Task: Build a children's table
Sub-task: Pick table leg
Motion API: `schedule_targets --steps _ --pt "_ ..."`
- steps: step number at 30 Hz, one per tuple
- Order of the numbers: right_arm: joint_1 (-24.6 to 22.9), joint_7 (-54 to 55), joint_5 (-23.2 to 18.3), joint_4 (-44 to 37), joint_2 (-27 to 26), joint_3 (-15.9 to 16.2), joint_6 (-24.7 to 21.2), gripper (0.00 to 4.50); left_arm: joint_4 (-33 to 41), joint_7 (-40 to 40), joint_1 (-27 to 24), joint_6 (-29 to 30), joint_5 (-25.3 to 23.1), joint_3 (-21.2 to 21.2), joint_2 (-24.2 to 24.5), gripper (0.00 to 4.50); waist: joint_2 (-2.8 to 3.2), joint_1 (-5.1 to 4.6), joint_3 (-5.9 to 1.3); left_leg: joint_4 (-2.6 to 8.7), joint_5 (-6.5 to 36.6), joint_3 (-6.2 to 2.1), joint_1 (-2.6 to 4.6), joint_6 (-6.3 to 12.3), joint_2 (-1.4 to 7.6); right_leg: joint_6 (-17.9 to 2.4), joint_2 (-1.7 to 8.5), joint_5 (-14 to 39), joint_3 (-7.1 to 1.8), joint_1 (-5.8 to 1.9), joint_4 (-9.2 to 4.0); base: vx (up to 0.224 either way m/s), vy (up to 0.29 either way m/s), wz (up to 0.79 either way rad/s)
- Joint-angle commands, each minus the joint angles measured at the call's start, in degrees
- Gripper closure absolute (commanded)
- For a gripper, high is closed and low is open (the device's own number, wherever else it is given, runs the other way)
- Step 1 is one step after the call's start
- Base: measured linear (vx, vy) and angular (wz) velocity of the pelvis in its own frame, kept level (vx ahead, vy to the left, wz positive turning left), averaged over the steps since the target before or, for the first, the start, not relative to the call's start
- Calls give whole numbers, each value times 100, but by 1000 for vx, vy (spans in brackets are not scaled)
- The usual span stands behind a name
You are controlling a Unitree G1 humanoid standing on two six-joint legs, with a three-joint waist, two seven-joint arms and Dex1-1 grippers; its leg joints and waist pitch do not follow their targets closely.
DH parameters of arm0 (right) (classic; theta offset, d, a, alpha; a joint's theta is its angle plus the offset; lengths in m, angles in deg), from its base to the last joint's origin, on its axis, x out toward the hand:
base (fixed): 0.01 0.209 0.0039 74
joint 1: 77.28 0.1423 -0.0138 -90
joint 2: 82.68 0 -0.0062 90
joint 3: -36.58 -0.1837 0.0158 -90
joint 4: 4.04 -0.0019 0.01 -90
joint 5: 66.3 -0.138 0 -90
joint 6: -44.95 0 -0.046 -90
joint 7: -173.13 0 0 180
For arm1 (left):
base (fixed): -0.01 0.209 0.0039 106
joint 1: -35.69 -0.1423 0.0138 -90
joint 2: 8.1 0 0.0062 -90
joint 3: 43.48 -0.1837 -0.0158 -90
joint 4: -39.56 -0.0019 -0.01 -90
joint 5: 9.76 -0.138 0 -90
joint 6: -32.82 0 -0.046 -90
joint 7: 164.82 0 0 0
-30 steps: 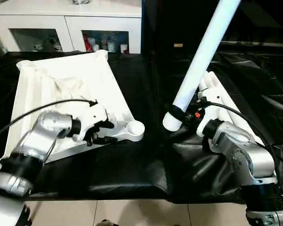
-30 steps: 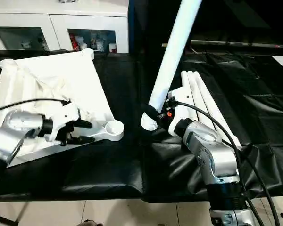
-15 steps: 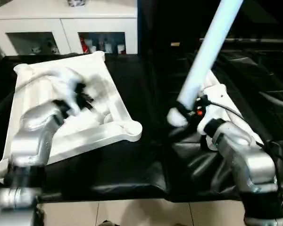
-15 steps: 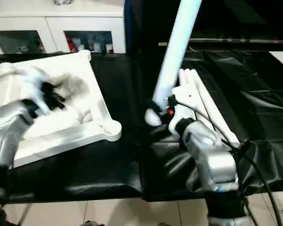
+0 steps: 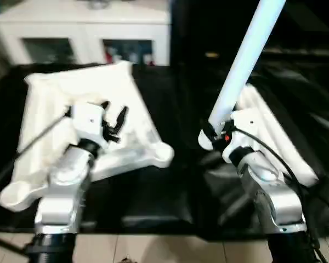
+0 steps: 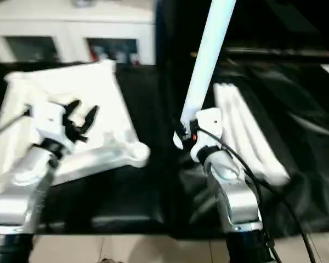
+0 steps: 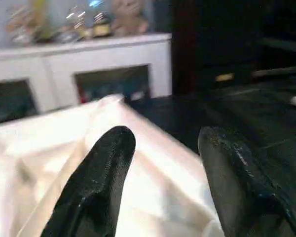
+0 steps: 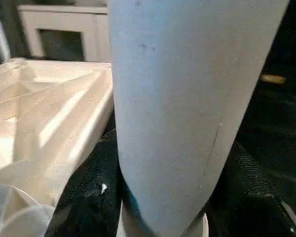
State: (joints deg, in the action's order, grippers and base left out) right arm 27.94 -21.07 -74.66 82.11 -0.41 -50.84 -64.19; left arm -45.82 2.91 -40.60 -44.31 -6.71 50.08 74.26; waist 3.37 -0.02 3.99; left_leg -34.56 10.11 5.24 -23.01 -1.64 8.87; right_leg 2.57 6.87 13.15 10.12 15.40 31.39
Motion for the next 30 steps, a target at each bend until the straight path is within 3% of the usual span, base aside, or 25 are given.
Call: schedule_targets --steps 1,2,3,4,5,6,7,8,9,10,11,12,13,14,15,16,17,18,19,20,21,23,28,29,30 --pt "-13 -181 11 -77 82 134 173 261 -14 158 -24 85 -145 13 18 195 16 -8 -351 514 2526 -105 5 607 91 -948 184 2840 -137 -354 -497 137 0 68" --pt "-15 -216 32 -78 111 178 181 261 4 127 -52 91 -162 -25 47 195 60 -41 -417 518 1988 -185 133 978 68 -1079 31 2085 -113 -356 -394 137 0 68" --pt "-28 -274 13 -99 120 216 179 261 13 145 -89 103 -117 -52 67 195 89 -143 -442 546 1376 -473 445 1746 92 -1100 -237 1368 -99 -191 -140 176 -1 65" --pt "-38 -319 -5 -113 125 238 180 261 15 170 -112 106 -85 -71 78 195 109 -220 -461 525 1100 -686 662 2231 121 -1034 -356 1215 -104 -27 61 204 -14 63" --pt "-68 -378 -97 -148 97 218 145 261 15 213 -130 97 -108 -101 110 195 119 -272 -559 314 553 -835 1343 2474 701 -828 -281 1031 -429 642 568 204 -14 63" --pt "-89 -415 -164 -172 74 196 119 261 14 241 -138 94 -129 -119 129 195 100 -305 -558 301 -620 -955 1199 3067 786 -241 -214 886 -607 876 900 185 -55 30" --pt "-121 -454 -233 -197 53 170 86 261 41 255 -154 112 -111 -79 84 195 100 -305 -558 301 -620 -955 1199 3067 786 -241 -214 886 -607 876 900 125 -84 -1" --pt "-156 -501 -232 -215 75 191 68 261 89 199 -185 79 -81 -55 61 195 -126 -233 -495 362 -1002 -685 881 3011 681 109 -60 148 -914 936 861 125 -84 -1" --pt "-165 -514 -219 -219 89 205 65 261 104 171 -196 60 -75 -55 65 195 -225 -166 -500 243 -1037 -550 780 2717 489 24 52 -336 -1078 900 568 72 -108 6" --pt "-171 -522 -210 -222 97 215 63 261 114 153 -204 47 -71 -56 67 195 -597 -6 -507 -126 -89 -95 117 1866 -199 292 333 -746 -1528 345 16 41 -116 21" --pt "-226 -576 -281 -268 113 189 22 261 208 -153 -292 190 23 -133 163 195 -515 187 -473 -375 323 -97 -68 1166 -228 234 669 -1004 -1788 142 -11 41 -116 21" --pt "-230 -579 -288 -271 115 186 18 261 214 -176 -299 195 31 -138 171 195 -554 149 -491 -242 55 -135 -96 838 -165 267 581 -1562 -1654 75 147 41 -109 3" --pt "-240 -590 -328 -281 116 168 -2 261 236 -280 -326 227 73 -156 207 195 -507 136 -501 -135 -366 -126 -75 537 -166 273 407 -2225 -1438 114 279 32 -90 -14" --pt "-252 -612 -390 -306 120 133 -42 261 232 -396 -358 298 164 -161 273 195 -341 111 -521 17 -642 -78 24 62 -89 42 71 -3508 -1211 216 380 32 -90 -14" --pt "-258 -631 -420 -324 135 107 -66 261 209 -558 -382 250 234 -192 367 195 -283 111 -541 55 -521 -75 85 39 -22 -121 66 -3505 -1171 222 379 0 0 0" --pt "-270 -655 -445 -344 150 85 -88 261 209 -707 -401 265 321 -222 439 195 -246 86 -522 141 -136 -83 134 -40 98 -530 -2 -2860 -1130 234 345 0 0 0" --pt "-298 -711 -521 -382 174 48 -139 261 223 -957 -420 297 445 -275 548 195 -227 73 -490 201 91 -98 161 -112 159 -754 -23 -2307 -1097 248 309 0 0 0" --pt "-316 -745 -568 -403 187 29 -169 261 238 -1098 -428 315 510 -307 604 195 -208 67 -450 255 673 -82 236 -190 245 -1182 -21 -1179 -1099 307 233 0 0 0" --pt "-335 -785 -594 -430 226 18 -183 261 305 -1491 -447 356 664 -420 755 195 -213 51 -426 291 894 -72 246 -197 271 -1347 -12 -787 -1112 308 221 -59 37 6" --pt "-355 -824 -614 -455 273 10 -190 261 369 -1894 -464 380 770 -549 920 195 -175 74 -370 371 1689 -9 315 -225 316 -1555 -12 425 -1119 413 120 -59 37 6" --pt "-369 -968 -647 -467 399 13 -198 261 437 -2715 -451 425 962 -827 1270 166 -207 64 -339 394 1965 17 324 -242 318 -1560 -13 806 -1130 440 90 -67 35 6" --pt "-375 -1167 -693 -478 530 12 -211 261 367 -3336 -352 474 980 -1074 1602 158 -232 105 -300 423 2578 84 368 -346 315 -1332 50 2049 -1182 514 -18 -59 34 4" --pt "-370 -1553 -776 -547 802 43 -310 261 75 -4125 -41 527 847 -1457 2103 115 -242 145 -343 445 2209 136 310 -297 313 -1187 66 1830 -1186 513 -1 -10 7 0" --pt "-369 -1712 -841 -591 915 44 -404 261 -100 -4323 120 467 680 -1624 2266 116 -312 133 -335 453 2125 156 290 -254 317 -1201 57 1730 -1184 504 -8 0 0 0" --pt "-368 -1763 -870 -608 956 48 -448 261 -175 -4392 181 449 623 -1684 2322 108 -294 150 -333 451 2129 153 296 -230 312 -1186 61 1779 -1189 507 -3 0 0 0"
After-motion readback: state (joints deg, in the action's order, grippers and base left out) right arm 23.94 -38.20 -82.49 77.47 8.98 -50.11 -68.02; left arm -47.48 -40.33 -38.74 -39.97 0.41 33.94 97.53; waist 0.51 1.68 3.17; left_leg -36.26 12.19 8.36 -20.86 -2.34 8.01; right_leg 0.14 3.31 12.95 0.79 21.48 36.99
